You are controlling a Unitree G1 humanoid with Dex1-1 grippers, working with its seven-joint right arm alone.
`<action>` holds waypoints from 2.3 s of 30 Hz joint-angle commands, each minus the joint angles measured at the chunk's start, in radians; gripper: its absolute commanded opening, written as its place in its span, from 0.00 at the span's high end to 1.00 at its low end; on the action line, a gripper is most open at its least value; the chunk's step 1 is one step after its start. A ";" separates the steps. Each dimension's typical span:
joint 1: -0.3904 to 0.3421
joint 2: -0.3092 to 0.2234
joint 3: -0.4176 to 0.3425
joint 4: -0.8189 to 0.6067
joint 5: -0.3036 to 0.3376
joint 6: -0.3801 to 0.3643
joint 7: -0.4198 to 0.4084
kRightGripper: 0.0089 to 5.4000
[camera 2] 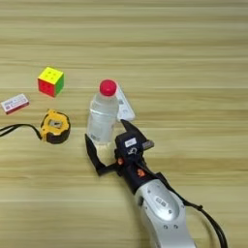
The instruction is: Move the objects on the table
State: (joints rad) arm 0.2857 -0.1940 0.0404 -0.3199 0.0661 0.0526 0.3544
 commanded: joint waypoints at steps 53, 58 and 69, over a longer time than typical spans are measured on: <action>-0.251 0.029 -0.014 0.223 -0.004 -0.093 -0.023 0.37; -0.254 0.032 -0.019 0.224 -0.001 -0.096 -0.025 0.39; -0.252 0.006 -0.087 0.135 0.018 -0.080 -0.041 0.42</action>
State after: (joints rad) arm 0.0905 -0.1638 -0.0119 -0.0904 0.0621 -0.0045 0.3329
